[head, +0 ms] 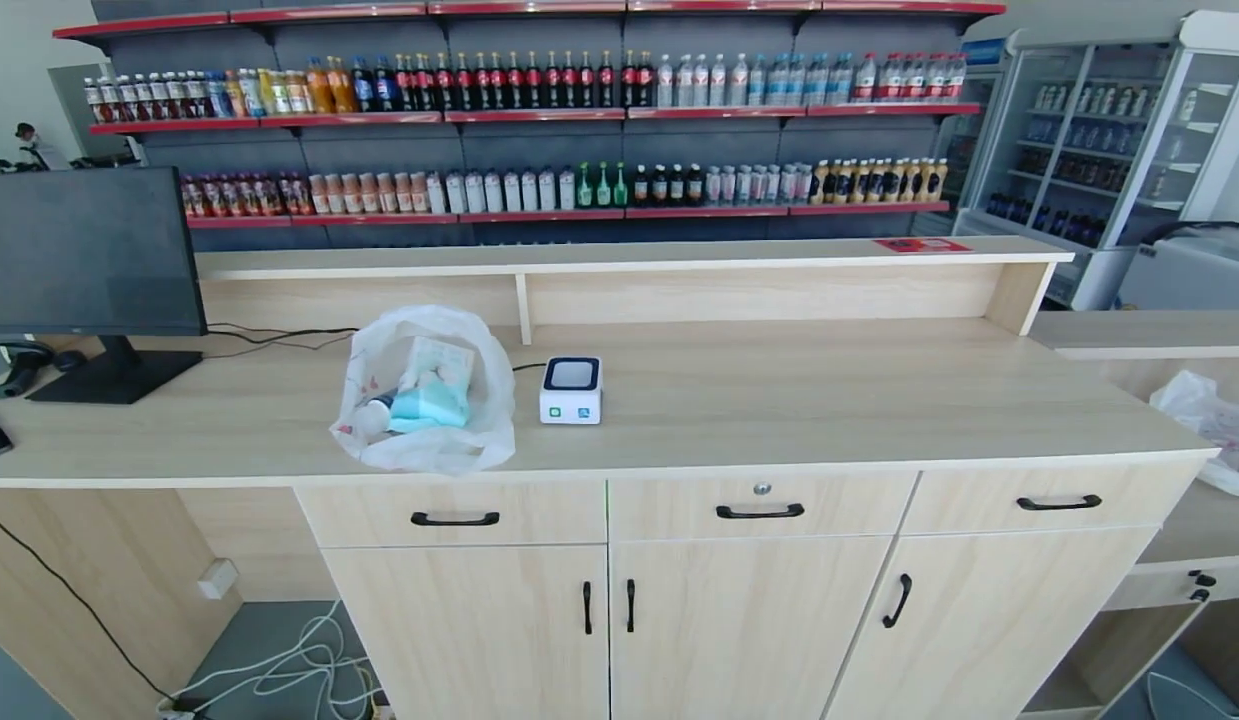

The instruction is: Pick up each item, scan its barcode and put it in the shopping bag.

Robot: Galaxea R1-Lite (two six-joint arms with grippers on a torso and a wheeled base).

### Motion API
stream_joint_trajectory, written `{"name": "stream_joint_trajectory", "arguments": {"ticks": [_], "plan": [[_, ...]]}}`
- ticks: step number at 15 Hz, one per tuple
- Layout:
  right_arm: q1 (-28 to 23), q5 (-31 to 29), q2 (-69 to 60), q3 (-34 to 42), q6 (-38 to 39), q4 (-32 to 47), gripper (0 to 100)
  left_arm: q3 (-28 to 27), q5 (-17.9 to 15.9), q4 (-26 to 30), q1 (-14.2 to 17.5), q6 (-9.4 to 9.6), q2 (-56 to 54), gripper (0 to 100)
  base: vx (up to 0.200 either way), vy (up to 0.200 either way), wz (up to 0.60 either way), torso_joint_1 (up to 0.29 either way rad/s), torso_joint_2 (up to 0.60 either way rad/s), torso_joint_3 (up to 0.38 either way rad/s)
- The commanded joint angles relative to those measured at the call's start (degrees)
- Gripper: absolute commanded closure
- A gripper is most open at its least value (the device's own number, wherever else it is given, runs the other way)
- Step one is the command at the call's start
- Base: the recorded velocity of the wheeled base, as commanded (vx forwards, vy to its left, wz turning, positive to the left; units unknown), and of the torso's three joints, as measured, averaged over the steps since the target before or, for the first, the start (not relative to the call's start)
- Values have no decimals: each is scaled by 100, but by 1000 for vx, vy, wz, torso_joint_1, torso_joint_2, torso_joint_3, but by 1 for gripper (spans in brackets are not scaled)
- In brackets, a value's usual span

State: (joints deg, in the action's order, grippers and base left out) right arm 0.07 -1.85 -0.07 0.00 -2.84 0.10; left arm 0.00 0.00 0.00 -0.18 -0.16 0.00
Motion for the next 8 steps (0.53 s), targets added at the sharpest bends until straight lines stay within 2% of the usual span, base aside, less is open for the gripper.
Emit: {"name": "stream_joint_trajectory", "arguments": {"ticks": [1,8], "plan": [[1,1,7,0,-6,-1,0,0,0,0,1,-2,0,100,0,0,0,0,0,0],[1,1,7,0,-6,-1,0,0,0,0,1,-2,0,100,0,0,0,0,0,0]]}}
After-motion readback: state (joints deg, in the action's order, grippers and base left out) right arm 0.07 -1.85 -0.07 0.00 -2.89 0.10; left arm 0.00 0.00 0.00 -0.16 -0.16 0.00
